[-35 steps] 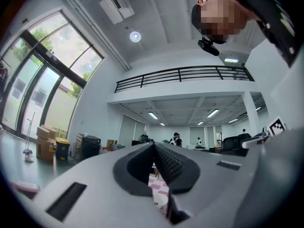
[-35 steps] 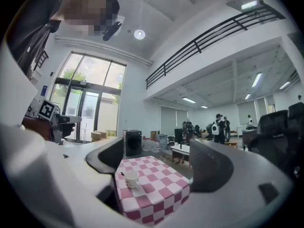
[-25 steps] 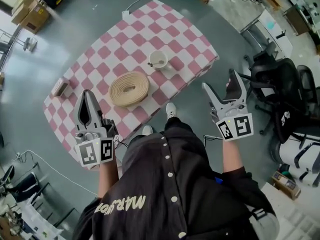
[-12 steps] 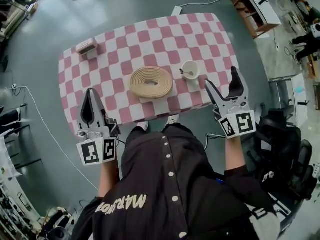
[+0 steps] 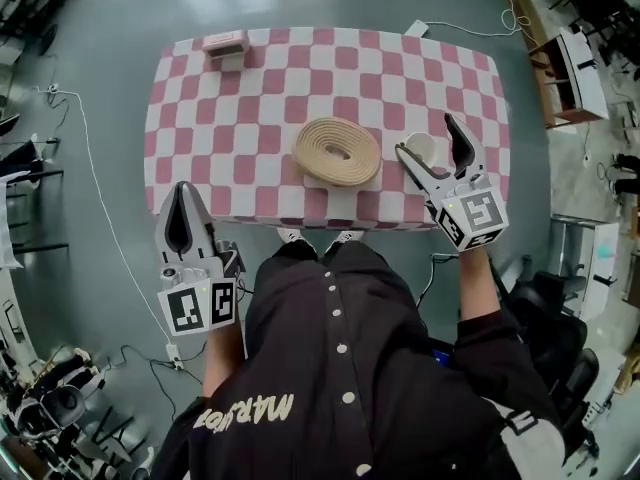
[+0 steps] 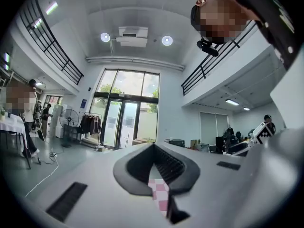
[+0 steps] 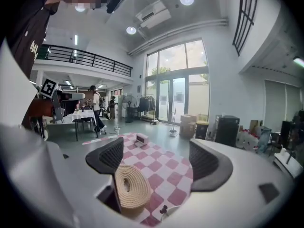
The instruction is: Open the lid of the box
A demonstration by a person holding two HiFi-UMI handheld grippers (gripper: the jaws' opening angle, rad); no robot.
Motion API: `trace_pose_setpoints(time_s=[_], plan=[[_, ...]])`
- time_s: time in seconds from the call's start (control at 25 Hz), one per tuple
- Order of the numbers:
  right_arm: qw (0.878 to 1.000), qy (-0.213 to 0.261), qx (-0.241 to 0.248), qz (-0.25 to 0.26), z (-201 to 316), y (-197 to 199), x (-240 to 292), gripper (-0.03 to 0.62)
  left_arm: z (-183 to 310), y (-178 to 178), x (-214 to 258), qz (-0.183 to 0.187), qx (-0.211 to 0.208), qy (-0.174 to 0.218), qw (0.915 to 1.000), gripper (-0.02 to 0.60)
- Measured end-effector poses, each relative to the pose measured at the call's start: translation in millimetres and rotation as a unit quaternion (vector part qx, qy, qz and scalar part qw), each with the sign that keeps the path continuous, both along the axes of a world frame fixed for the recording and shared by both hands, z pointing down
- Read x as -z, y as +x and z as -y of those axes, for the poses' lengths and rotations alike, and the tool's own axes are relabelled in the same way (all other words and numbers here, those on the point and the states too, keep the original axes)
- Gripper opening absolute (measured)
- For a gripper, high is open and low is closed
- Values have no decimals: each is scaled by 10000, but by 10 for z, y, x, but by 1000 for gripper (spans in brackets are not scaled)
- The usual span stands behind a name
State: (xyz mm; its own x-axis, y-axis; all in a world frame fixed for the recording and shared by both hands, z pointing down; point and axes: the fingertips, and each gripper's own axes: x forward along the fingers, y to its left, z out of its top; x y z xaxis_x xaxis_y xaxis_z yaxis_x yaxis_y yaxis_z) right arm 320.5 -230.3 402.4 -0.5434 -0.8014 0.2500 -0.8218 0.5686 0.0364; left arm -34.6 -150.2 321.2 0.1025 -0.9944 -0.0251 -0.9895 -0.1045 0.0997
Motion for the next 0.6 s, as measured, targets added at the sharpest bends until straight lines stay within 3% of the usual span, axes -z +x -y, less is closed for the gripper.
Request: trace_pose_setpoints(time_s=[0.4,0.6], plan=[[9909,-936,659,-709,217,-599,-676,420,-145,-367,-39,-46,256,-92,9996,9],[9779,-1480,963,-1117,341,-811,-1112,420,-171,-483,-165,-106,308,-253,9991,9]])
